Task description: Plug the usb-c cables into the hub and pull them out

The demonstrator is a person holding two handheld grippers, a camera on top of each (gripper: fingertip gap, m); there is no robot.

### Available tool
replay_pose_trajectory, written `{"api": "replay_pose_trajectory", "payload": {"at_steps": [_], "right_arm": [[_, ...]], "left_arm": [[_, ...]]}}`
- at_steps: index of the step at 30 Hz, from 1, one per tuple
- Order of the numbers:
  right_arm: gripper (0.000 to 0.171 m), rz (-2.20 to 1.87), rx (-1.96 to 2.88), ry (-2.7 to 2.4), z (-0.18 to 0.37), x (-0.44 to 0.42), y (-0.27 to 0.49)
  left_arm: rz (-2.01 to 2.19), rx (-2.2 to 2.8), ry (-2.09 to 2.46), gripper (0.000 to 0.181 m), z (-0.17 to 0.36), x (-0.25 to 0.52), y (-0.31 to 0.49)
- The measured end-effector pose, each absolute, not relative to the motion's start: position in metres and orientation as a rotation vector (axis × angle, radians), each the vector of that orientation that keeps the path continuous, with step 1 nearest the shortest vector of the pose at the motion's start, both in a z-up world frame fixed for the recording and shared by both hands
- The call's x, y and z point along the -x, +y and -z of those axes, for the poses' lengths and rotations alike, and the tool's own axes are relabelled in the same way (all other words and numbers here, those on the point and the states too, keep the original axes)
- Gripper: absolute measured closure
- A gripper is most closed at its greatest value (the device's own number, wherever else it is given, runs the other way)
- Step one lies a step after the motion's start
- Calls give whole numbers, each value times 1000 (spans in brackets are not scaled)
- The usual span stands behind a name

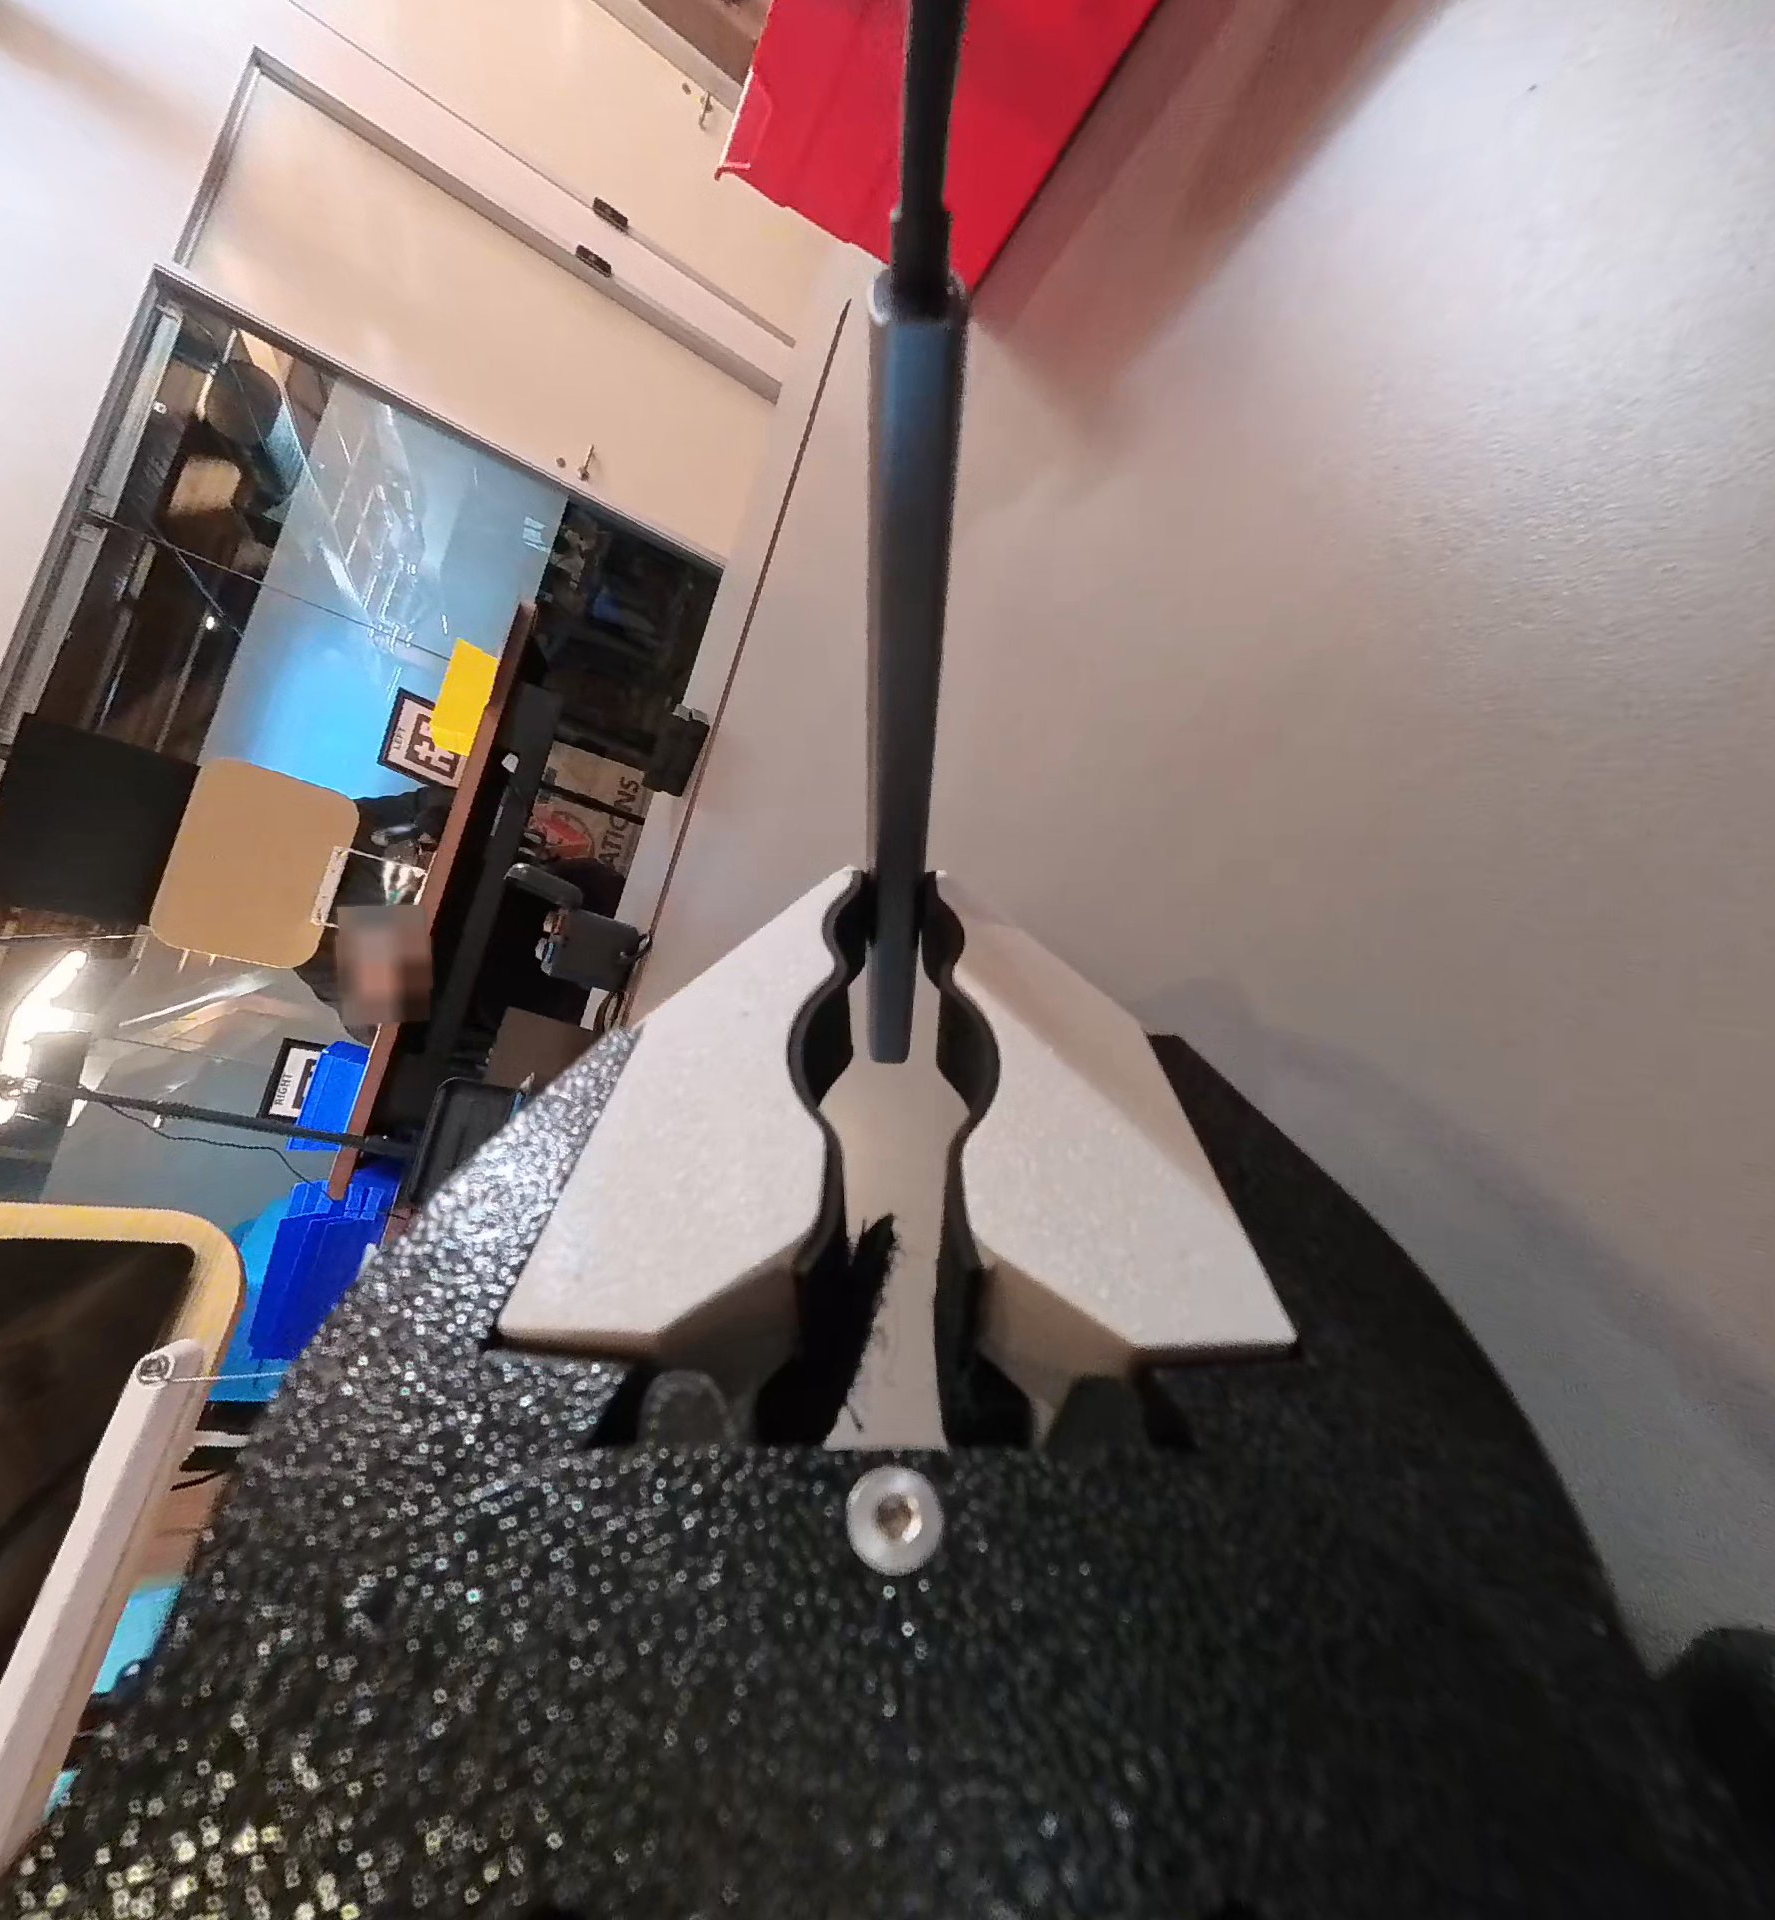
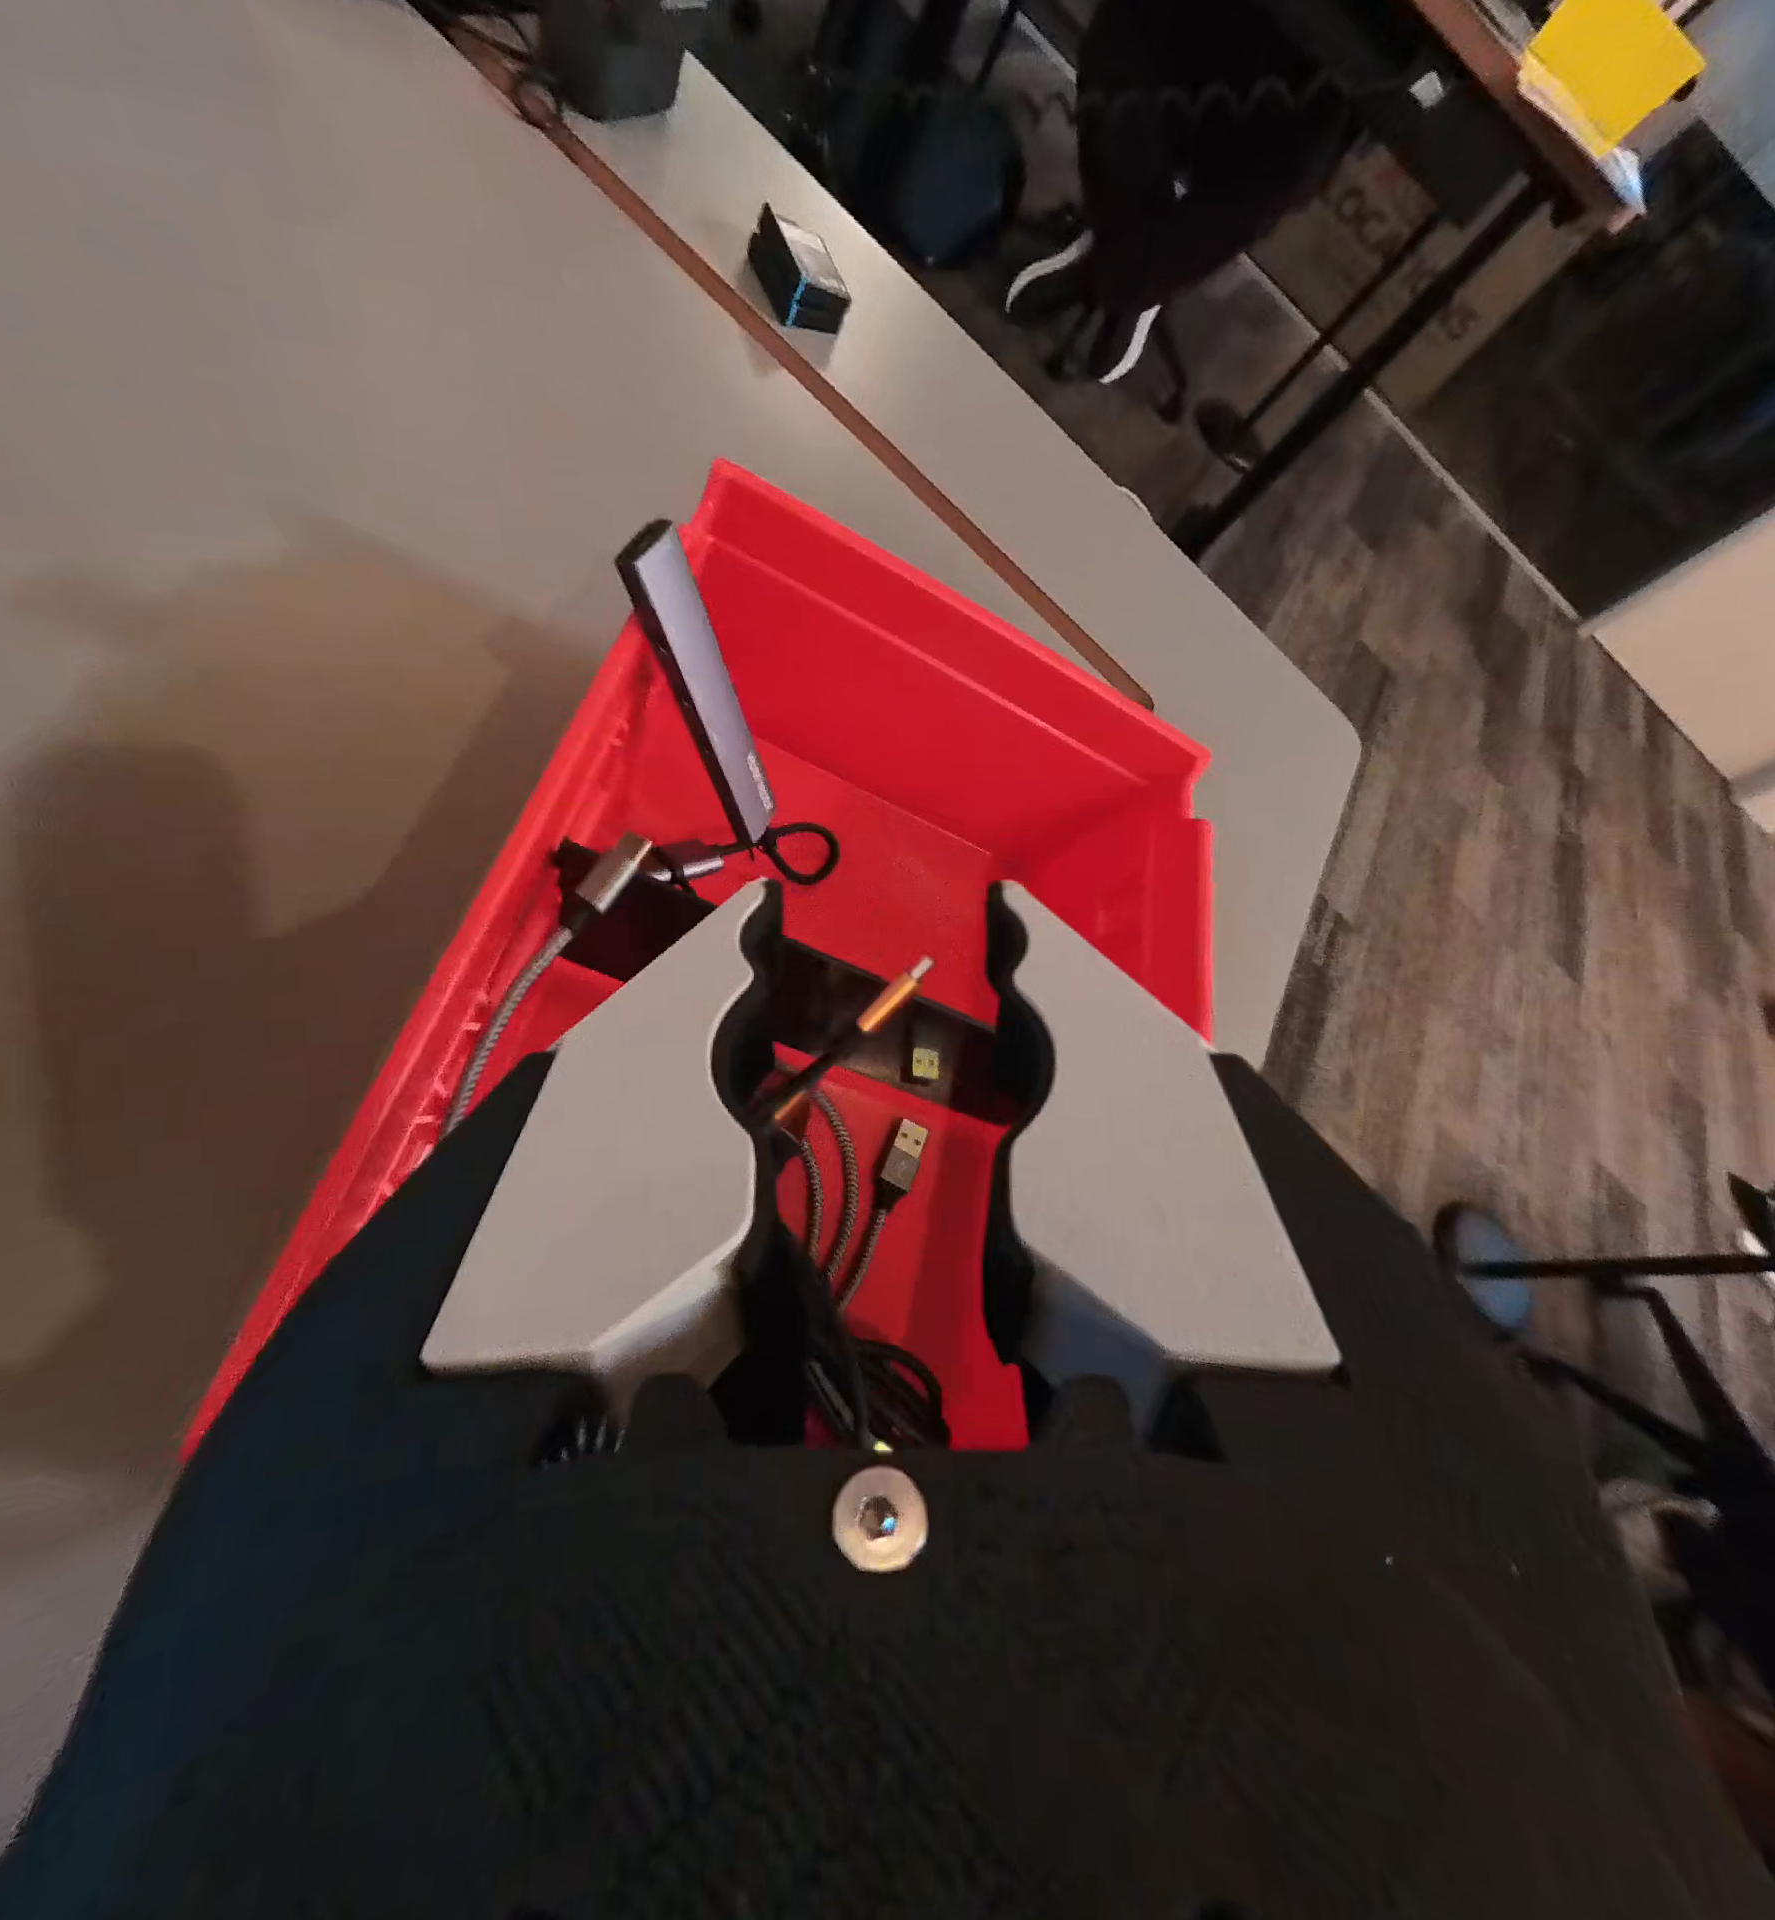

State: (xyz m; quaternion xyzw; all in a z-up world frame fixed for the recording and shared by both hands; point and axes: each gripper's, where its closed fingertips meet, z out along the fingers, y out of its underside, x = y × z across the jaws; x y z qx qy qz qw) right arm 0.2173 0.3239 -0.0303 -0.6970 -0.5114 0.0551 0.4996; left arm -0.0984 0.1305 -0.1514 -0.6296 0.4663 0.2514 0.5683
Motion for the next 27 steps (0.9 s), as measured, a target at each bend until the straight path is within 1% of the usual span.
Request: {"api": "replay_pose_trajectory", "payload": {"at_steps": [3,7,9,11,13,14,16,20,23,24,27], "right_arm": [[126,-65,1637,-1250,16,-209,316],[120,-246,1343,-1512,-3,-124,243],[117,-320,1128,-1711,8,-71,191],[114,-382,924,-1898,35,-26,139],[114,-367,755,-2000,63,7,103],[116,-336,679,-2016,74,21,92],[125,-296,563,-2029,90,39,77],[163,-352,475,-2049,102,48,58],[164,-400,517,-2069,102,46,58],[164,-405,537,-2052,97,44,62],[164,-416,665,-1971,68,32,91]], "left_arm": [[-585,1489,1088,173,152,99,131],[-485,1502,1018,173,144,97,130],[-373,1485,986,173,138,91,125],[-332,1468,998,173,137,87,122],[-332,1457,1038,173,140,82,120],[-327,1444,1066,173,142,78,118],[-307,1414,1116,173,144,70,113],[-222,1372,1153,173,143,56,103],[-215,1351,1145,173,141,54,103],[-236,1326,1101,167,134,57,105],[-253,1325,1050,136,130,63,109]]}}
